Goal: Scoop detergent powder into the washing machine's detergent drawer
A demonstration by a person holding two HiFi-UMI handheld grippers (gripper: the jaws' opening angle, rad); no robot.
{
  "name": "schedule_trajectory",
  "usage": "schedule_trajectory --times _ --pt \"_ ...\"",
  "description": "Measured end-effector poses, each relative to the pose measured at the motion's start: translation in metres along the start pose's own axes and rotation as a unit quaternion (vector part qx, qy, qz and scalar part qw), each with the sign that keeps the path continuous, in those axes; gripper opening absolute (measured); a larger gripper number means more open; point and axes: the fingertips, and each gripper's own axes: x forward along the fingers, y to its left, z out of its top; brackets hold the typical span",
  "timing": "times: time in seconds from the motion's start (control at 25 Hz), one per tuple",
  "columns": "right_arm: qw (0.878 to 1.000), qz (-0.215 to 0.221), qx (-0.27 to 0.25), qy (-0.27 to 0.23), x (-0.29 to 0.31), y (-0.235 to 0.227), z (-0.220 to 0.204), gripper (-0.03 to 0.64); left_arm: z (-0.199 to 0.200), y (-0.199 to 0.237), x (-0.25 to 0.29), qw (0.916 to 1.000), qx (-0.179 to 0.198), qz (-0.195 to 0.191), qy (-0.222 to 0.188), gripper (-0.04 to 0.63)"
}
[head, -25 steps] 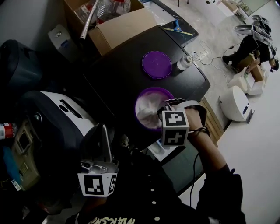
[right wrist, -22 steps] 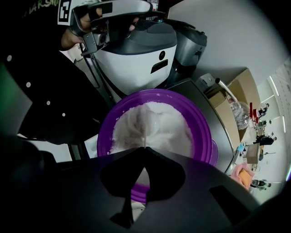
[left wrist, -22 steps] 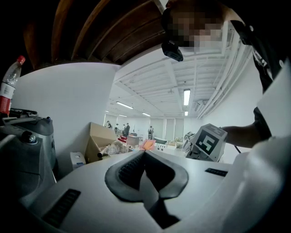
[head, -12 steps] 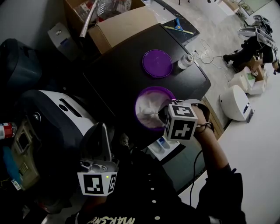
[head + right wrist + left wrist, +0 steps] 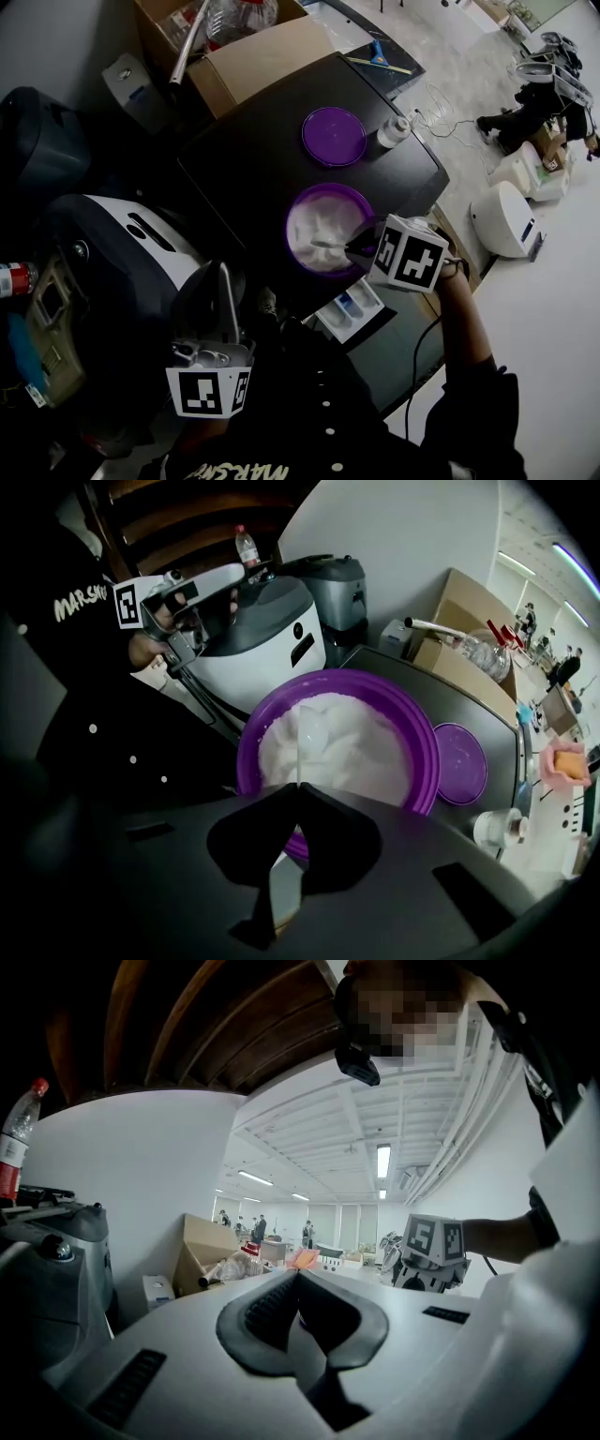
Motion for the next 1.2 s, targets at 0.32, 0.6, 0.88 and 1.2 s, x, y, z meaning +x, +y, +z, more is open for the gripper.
schedule_trajectory --times 0.32,0.6,0.88,1.2 --pt "0.996 -0.003 0.059 -0.073 -0.015 0.002 -0.002 0.032 0.007 -0.009 -0.002 0.9999 0.006 -0.01 -0.008 0.014" --pt "0.98 0.014 0.111 -0.166 -0.026 -0.002 0.009 0.032 0.016 -0.017 -0.006 0.9996 0.011 -0.018 -0.018 0.014" --pt "0.944 0.063 0.182 -0.268 -0.036 0.006 0.02 0.032 0.024 -0.021 -0.011 0.9992 0.017 -0.022 -0.027 0.014" --pt "0.914 0.05 0.224 -0.336 -0.056 0.014 0.018 0.032 0.033 -0.028 -0.013 0.9984 0.023 -0.034 -0.038 0.014"
